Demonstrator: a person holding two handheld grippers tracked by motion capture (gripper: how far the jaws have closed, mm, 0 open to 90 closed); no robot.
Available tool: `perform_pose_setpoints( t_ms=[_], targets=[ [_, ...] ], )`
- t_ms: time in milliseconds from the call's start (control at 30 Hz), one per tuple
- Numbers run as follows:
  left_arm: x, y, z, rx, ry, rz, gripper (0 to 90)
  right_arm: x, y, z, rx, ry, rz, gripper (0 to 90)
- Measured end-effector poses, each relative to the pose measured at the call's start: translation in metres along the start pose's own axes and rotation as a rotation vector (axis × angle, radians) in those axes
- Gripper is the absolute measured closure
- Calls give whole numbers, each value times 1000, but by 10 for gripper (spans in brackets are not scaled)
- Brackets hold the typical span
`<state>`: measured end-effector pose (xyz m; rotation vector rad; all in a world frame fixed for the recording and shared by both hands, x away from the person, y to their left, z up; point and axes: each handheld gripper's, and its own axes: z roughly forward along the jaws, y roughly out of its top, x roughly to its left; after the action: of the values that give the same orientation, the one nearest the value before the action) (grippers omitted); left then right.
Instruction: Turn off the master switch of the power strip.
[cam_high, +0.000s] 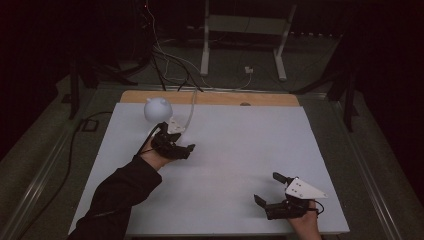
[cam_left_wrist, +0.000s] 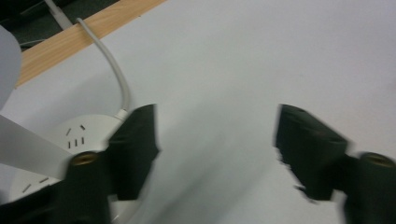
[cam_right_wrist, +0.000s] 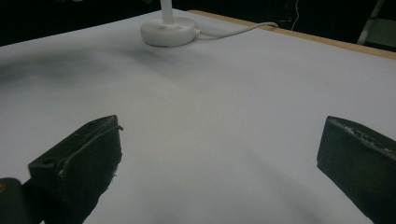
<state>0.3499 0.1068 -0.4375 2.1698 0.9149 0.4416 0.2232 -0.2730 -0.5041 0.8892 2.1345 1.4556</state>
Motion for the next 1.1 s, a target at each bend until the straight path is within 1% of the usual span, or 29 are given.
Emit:
perform_pose_setpoints(
  t_ms=[33,100,167,233,267,300,333,400,500,600,633,800,867,933,967,1033,1100],
  targets=[
    [0,0,-1,3,-26,2,165,0,0,0,0,0,-1,0],
    [-2,-1,-4,-2,-71,7,85,0,0,0,2,0,-1,0],
    [-4,-2,-6,6,-99,13,26,0,0,0,1,-1,-1,0],
    [-7,-5,-8,13,-115,32,12,0,0,0,-2,-1,-1,0],
    [-8,-6,-9,8,-120,38,2,0,0,0,-2,-2,-2,0],
    [-8,-8,-10,6,-127,38,2,0,0,0,-1,-2,-2,0],
    [-8,-10,-12,2,-145,42,1,0,0,0,0,-2,0,0],
    [-7,-14,-14,-7,-168,32,1,0,0,0,1,-2,-2,0],
    [-6,-20,-18,-13,-200,38,1,1,0,0,2,-3,-4,0],
    [-7,-26,-21,-11,-212,52,1,1,0,1,5,-4,-7,0],
    [-7,-29,-22,-8,-209,54,1,1,0,1,3,-4,-8,0],
    [-6,-41,-29,-11,-223,56,1,1,0,1,6,-4,-9,0],
    [-5,-47,-31,-6,-215,56,1,1,0,1,7,-3,-10,0],
    [-4,-54,-34,-1,-224,58,2,2,0,1,8,-2,-11,0],
    [-4,-58,-35,2,-217,62,2,2,0,1,9,-2,-13,0],
    [-2,-64,-38,7,-233,65,1,2,0,2,9,-2,-12,0],
    [-2,-71,-40,12,-234,67,2,2,0,2,13,-1,-12,0]
  ],
)
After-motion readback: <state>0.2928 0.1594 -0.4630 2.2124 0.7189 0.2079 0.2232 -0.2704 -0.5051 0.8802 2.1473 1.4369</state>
